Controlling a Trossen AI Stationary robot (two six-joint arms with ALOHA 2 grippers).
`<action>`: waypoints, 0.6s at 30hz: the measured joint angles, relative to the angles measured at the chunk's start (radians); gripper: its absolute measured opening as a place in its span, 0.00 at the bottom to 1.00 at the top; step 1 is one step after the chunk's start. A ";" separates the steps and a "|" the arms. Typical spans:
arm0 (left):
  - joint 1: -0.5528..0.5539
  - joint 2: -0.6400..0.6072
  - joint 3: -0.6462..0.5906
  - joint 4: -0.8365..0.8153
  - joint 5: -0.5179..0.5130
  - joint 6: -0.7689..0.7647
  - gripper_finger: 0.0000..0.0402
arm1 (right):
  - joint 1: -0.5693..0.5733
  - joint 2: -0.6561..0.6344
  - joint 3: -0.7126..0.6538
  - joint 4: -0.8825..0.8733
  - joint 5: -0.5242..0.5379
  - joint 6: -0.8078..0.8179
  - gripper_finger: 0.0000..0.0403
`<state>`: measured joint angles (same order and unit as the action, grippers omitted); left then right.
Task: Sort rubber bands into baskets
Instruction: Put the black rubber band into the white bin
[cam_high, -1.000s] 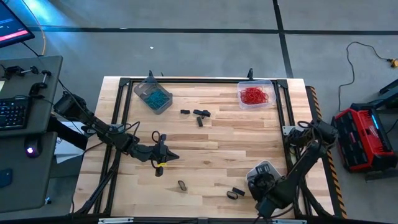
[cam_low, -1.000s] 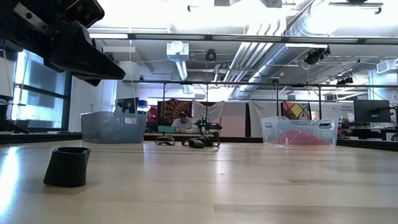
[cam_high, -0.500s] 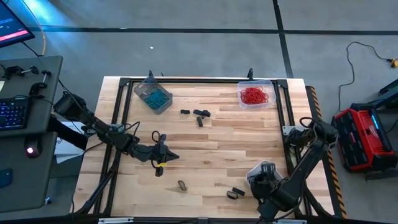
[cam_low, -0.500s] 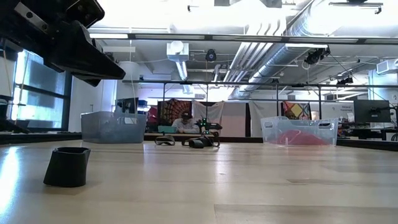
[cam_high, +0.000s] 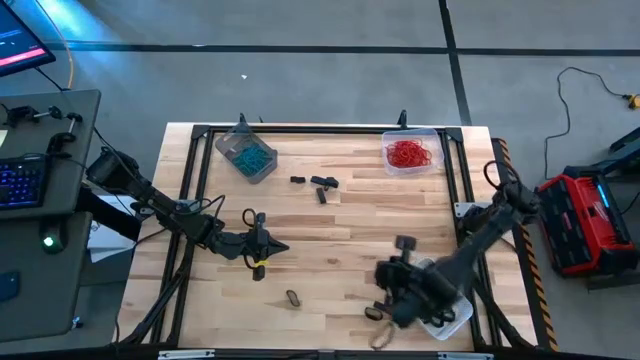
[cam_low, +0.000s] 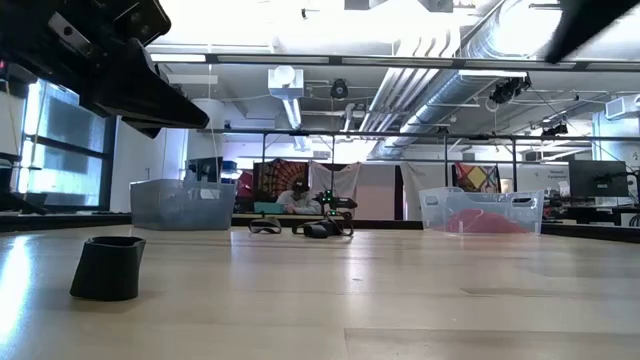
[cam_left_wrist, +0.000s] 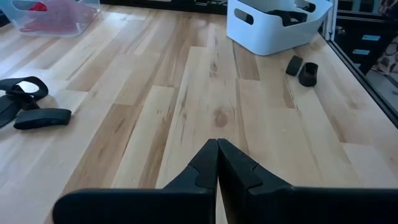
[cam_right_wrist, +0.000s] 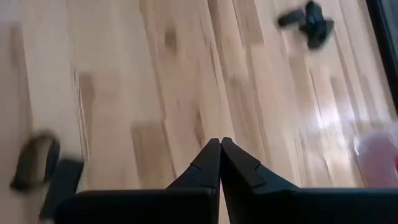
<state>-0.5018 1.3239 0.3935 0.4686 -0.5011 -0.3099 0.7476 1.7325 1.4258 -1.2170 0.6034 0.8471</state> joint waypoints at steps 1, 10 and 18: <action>0.000 0.000 0.000 0.000 0.000 0.000 0.00 | -0.031 0.000 0.000 0.042 -0.003 -0.048 0.00; 0.000 0.000 0.000 0.000 0.000 0.005 0.00 | -0.294 0.000 0.000 0.449 -0.111 -0.536 0.00; 0.000 0.000 0.000 -0.001 0.022 0.006 0.00 | -0.494 0.004 -0.056 0.782 -0.276 -0.799 0.00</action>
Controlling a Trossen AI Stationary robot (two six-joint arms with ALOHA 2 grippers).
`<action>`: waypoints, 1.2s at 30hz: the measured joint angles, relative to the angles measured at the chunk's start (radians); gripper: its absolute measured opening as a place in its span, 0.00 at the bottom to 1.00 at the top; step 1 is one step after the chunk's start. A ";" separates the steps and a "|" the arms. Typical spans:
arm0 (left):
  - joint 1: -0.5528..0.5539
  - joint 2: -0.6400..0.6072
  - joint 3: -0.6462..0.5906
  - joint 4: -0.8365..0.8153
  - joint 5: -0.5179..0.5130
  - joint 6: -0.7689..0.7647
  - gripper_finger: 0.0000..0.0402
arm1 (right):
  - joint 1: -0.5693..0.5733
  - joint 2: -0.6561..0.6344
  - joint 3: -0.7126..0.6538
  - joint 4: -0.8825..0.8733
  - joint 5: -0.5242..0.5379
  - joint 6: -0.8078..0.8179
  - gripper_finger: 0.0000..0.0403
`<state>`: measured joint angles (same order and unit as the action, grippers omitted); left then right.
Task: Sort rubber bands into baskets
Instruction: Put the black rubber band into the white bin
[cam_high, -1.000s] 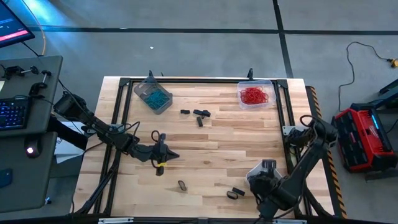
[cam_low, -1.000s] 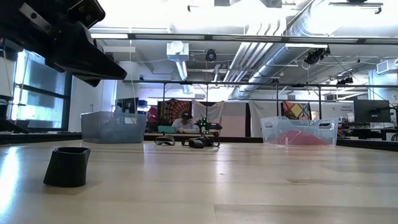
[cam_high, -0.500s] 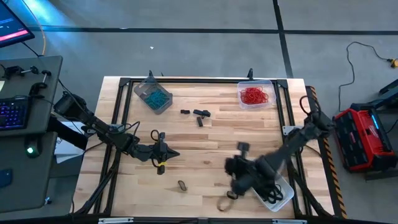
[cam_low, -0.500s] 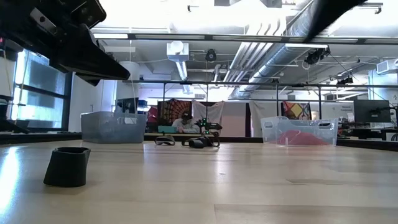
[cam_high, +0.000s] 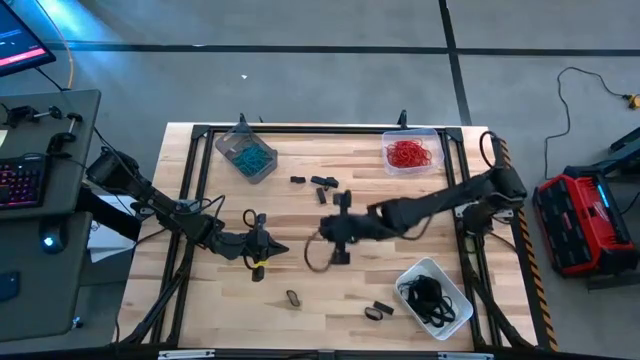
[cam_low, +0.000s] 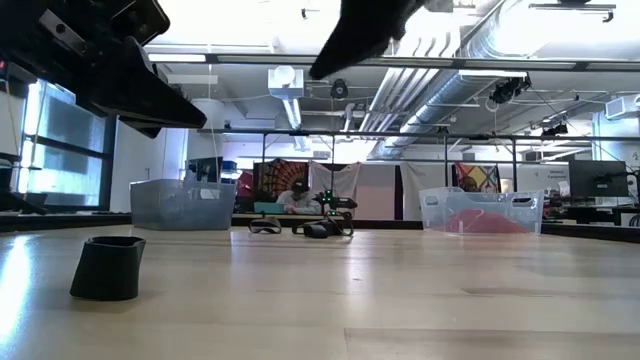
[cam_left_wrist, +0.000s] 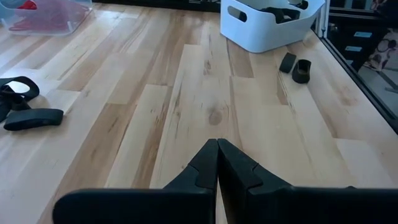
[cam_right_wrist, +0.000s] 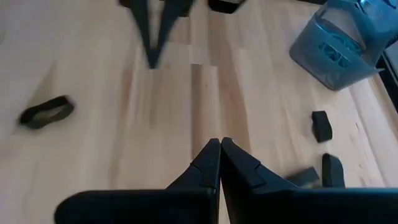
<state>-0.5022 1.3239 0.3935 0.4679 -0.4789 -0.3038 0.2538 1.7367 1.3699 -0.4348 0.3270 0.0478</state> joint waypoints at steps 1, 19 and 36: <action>0.000 0.000 0.000 0.000 0.000 0.000 0.00 | -0.022 0.000 -0.024 0.042 -0.018 -0.019 0.00; 0.000 0.000 0.000 0.001 -0.003 -0.008 0.00 | -0.284 0.002 -0.327 0.423 0.071 0.046 0.00; 0.216 0.000 0.000 0.079 0.214 0.120 0.00 | -0.440 0.070 -0.324 0.364 -0.091 0.001 0.30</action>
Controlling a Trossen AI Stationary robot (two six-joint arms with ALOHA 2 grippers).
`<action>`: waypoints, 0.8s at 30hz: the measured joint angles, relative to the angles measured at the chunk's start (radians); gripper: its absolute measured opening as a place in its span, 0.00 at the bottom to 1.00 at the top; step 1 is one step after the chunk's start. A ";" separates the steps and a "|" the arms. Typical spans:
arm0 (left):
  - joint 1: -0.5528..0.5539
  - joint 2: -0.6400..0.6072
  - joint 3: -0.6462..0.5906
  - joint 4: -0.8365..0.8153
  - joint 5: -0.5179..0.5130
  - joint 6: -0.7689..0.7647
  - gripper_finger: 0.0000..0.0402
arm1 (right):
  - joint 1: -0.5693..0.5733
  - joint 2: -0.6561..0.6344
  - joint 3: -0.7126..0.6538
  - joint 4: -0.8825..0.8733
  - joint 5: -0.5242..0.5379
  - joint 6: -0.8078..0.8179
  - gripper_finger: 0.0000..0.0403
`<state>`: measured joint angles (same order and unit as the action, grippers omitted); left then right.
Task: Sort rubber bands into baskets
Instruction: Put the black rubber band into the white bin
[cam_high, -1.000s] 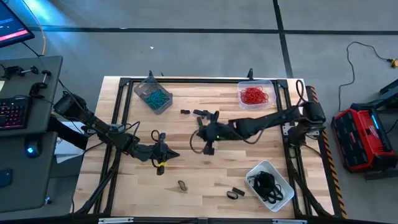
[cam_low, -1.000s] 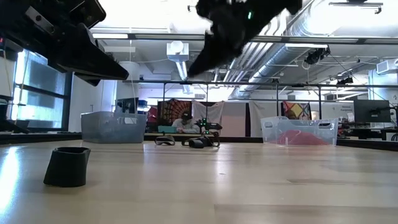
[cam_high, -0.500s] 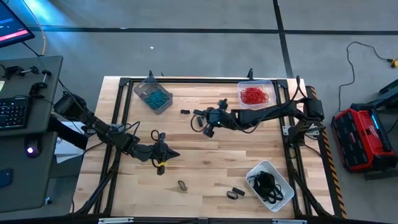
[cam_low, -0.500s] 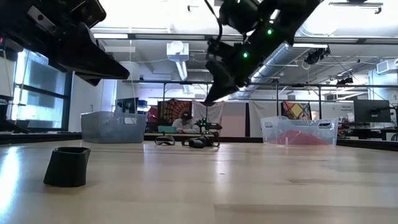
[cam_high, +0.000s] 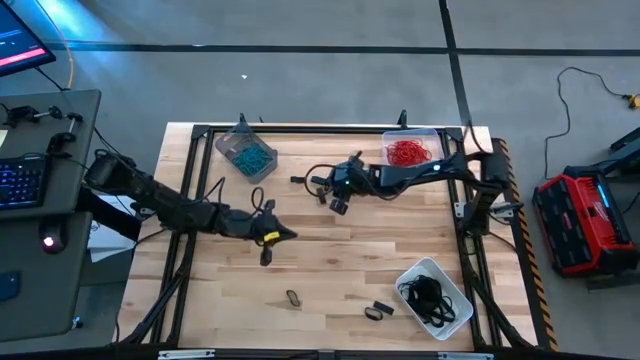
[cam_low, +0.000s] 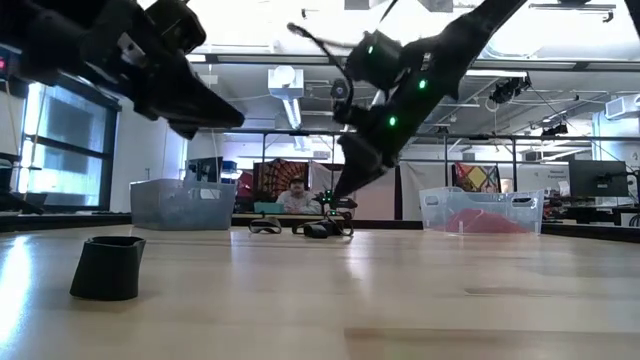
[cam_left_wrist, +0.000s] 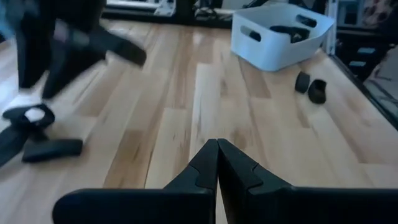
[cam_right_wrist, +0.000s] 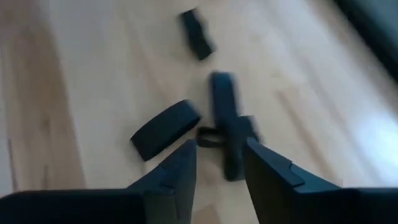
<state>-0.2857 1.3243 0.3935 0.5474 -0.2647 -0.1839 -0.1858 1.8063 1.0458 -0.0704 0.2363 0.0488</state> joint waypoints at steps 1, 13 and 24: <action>0.011 0.000 0.000 0.010 0.017 0.011 0.00 | -0.010 0.018 0.000 0.016 -0.035 -0.027 0.31; 0.051 0.000 0.000 0.034 0.035 0.038 0.00 | -0.069 0.133 0.000 0.101 0.018 -0.128 0.26; 0.042 0.000 0.000 0.033 0.035 0.021 0.00 | -0.007 0.069 0.000 0.021 0.056 -0.075 0.01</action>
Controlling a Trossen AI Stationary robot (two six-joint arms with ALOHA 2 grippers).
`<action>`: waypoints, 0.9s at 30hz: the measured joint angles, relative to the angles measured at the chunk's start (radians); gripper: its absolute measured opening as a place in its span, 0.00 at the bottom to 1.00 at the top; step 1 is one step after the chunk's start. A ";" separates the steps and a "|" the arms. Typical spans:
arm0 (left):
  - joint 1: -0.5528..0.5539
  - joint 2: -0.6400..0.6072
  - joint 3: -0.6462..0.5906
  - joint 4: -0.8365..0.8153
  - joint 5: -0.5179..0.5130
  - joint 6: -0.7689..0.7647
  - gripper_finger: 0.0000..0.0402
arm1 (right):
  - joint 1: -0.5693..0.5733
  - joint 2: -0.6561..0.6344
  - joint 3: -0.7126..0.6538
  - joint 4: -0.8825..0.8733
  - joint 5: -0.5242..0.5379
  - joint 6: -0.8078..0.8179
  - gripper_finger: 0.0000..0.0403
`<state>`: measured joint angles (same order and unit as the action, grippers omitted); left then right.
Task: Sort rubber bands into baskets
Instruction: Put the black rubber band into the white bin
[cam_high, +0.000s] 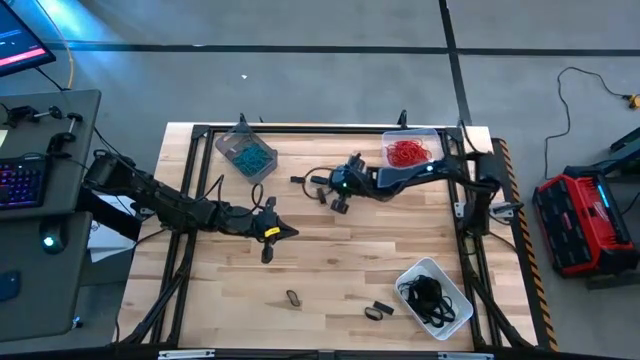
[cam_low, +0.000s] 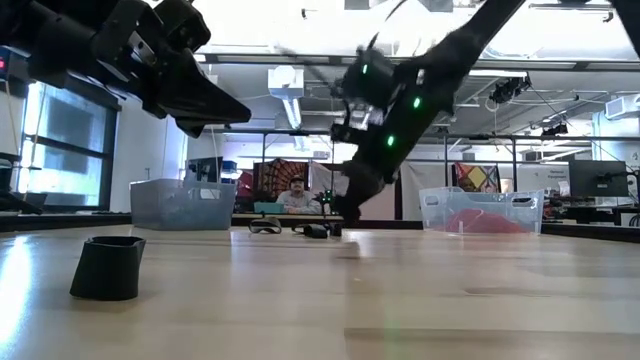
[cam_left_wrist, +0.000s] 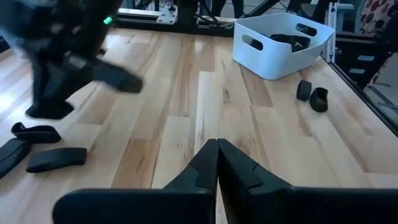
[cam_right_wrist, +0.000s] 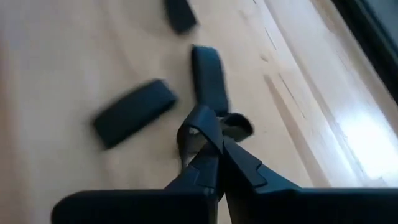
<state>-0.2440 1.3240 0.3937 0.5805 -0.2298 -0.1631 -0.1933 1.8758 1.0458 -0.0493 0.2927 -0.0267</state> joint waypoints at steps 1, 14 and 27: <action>0.000 0.000 0.000 0.001 0.000 0.000 0.00 | 0.020 -0.024 0.000 -0.023 0.010 0.006 0.01; 0.000 0.000 0.000 -0.008 0.000 0.009 0.00 | 0.465 -0.389 0.000 -0.484 0.101 0.420 0.00; 0.000 0.000 0.000 -0.045 0.011 0.009 0.00 | 1.035 -0.475 0.000 -0.901 -0.024 1.388 0.00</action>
<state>-0.2436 1.3242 0.3935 0.5357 -0.2188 -0.1540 0.8418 1.4009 1.0462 -0.9502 0.2684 1.3609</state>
